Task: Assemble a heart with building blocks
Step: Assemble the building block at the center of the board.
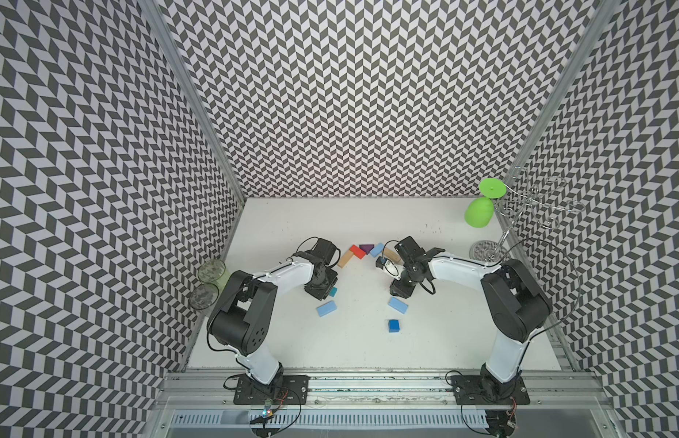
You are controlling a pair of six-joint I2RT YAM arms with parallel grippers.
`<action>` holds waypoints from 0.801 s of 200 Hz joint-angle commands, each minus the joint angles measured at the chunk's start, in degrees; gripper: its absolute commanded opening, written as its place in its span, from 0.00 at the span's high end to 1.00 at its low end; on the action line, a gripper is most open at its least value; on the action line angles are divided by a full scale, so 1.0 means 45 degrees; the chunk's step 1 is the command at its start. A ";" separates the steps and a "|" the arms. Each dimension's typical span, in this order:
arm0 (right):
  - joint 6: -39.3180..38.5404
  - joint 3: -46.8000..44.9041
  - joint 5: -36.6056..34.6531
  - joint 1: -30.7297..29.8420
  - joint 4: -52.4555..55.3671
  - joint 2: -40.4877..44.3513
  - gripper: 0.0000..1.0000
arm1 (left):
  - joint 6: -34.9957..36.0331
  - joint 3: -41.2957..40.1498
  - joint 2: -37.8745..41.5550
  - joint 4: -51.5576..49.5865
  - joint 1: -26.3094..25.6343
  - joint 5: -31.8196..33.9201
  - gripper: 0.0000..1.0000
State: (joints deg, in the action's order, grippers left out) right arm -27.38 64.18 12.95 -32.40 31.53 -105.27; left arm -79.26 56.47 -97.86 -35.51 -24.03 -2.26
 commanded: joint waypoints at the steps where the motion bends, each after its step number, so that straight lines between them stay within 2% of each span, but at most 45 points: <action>1: 0.0105 -0.0083 0.0309 -0.0065 0.0533 -0.0395 0.70 | 0.1623 -0.0293 -0.1879 -0.1290 0.0126 0.0517 0.65; 21: 0.0167 -0.0081 0.0211 -0.0065 0.0533 -0.0341 0.92 | 0.2398 -0.0438 -0.2149 -0.1301 0.0107 0.0445 0.71; 39: 0.0272 -0.0172 0.0160 -0.0065 0.0494 -0.0111 1.00 | 0.2911 -0.0406 -0.2198 -0.1510 0.0049 0.0526 0.74; 74: 0.0868 -0.0432 -0.0191 0.0039 0.0238 0.0855 1.00 | 0.3966 0.0264 -0.1899 -0.2115 -0.0576 0.1386 0.82; 101: 0.2827 -0.0099 -0.0567 0.0337 0.0106 0.1552 1.00 | 0.4519 0.0326 -0.1403 -0.2103 -0.1298 0.1303 0.90; 124: 0.4266 0.0528 -0.0490 0.0579 0.0436 0.1611 1.00 | 0.4365 0.0160 -0.1040 -0.2027 -0.1917 0.1117 0.94; 160: 0.5104 0.0194 -0.1258 0.0599 -0.0226 0.2355 1.00 | 0.3830 0.0601 -0.1025 -0.1975 -0.2786 0.0959 0.96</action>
State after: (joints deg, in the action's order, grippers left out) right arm -9.74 65.41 10.28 -29.80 32.84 -98.02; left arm -61.36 60.27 -99.94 -40.25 -33.87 3.79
